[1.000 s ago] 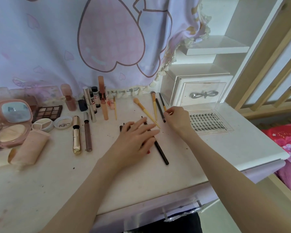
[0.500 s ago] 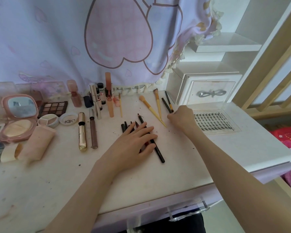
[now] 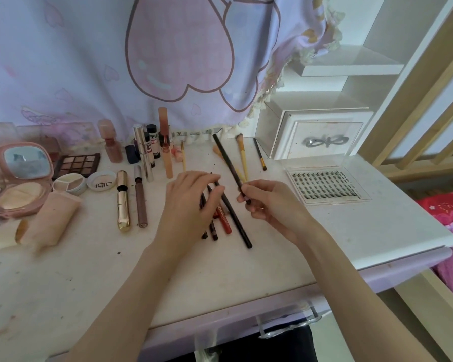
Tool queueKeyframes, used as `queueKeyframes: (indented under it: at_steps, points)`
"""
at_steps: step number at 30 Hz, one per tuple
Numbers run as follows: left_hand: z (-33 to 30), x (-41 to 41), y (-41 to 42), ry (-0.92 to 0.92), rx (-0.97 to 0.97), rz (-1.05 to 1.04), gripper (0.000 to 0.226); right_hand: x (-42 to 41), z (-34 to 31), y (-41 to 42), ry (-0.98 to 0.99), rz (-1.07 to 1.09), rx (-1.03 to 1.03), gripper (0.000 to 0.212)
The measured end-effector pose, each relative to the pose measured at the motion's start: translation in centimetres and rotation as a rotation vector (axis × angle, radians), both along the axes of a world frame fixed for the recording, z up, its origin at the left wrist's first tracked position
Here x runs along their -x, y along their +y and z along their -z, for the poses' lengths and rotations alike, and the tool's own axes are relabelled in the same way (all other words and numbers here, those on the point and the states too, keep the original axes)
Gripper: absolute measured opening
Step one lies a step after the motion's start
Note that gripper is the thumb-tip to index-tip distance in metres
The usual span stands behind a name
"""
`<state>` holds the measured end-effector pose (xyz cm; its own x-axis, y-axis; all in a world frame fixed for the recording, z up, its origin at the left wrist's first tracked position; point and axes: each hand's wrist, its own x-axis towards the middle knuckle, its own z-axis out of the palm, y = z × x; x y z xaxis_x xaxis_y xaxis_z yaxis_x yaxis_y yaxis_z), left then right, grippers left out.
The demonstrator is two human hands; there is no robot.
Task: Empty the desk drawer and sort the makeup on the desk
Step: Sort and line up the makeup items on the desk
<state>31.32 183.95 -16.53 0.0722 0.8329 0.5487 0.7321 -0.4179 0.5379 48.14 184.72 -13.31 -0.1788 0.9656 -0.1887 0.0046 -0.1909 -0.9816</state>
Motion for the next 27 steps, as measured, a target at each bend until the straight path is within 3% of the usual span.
queueKeyframes:
  at_steps: [6,9,15,17,21,27]
  points:
    - [-0.5,0.1,-0.1,-0.309,0.138,0.076,0.009,1.1,0.1,-1.2,-0.177,-0.133,-0.115,0.008]
    - [-1.3,0.0,-0.5,-0.579,0.343,0.244,0.012,1.0,0.0,-1.4,-0.169,-0.154,-0.122,0.006]
    - [-1.6,-0.2,-0.7,-0.637,0.349,0.275,0.014,0.7,-0.1,-1.5,-0.302,-0.063,-0.216,0.009]
    - [-1.5,-0.1,-0.6,-0.592,0.294,0.228,0.014,0.7,-0.7,-1.3,-0.253,0.052,-0.259,0.011]
    - [-0.7,-0.6,-0.9,-0.178,0.076,0.202,0.012,1.6,-2.2,-1.1,-0.133,0.096,-0.352,0.006]
    - [-0.8,-0.9,-1.1,-0.112,0.158,0.187,0.011,2.2,-1.6,-1.2,-0.043,0.156,-0.352,0.024]
